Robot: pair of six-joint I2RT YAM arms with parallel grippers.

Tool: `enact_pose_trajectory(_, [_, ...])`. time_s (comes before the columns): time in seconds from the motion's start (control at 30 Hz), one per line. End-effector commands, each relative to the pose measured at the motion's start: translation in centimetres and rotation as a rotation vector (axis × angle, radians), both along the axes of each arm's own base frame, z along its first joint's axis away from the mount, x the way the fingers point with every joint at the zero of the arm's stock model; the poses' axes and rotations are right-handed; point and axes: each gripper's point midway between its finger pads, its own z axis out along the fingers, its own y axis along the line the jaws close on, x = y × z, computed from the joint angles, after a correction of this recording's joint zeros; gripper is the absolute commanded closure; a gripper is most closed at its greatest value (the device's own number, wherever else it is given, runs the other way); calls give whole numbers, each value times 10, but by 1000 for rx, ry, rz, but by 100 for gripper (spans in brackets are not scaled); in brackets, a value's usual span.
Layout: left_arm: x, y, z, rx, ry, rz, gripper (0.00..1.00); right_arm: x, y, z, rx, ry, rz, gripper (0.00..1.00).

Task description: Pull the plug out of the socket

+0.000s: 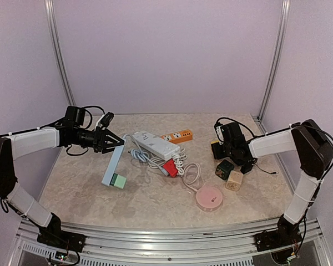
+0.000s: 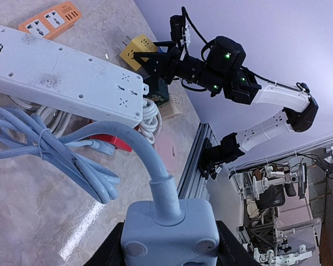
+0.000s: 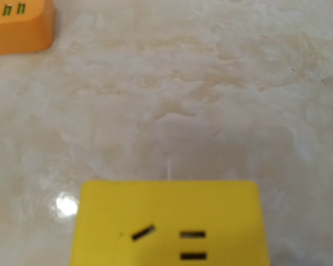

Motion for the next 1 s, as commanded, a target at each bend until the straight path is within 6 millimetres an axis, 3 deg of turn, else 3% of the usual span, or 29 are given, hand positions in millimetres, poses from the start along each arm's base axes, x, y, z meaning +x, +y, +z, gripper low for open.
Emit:
enact_pose_trajectory(0.0, [0, 1, 17, -39, -63, -19, 76, 11, 2, 4, 32, -17, -14, 89])
enact_pose_trajectory(0.13, [0, 1, 17, -39, -67, -19, 76, 11, 1, 1, 34, -8, -17, 77])
enact_pose_trajectory(0.3, [0, 1, 17, -39, -67, -19, 76, 12, 1, 1, 36, -3, -20, 69])
enact_pose_trajectory(0.83, [-1, 2, 19, -39, -71, -18, 76, 8, -2, 7, 31, -7, -20, 22])
enact_pose_trajectory(0.97, [-1, 2, 20, -38, -75, -17, 76, 7, -2, 14, 35, -19, -15, 16])
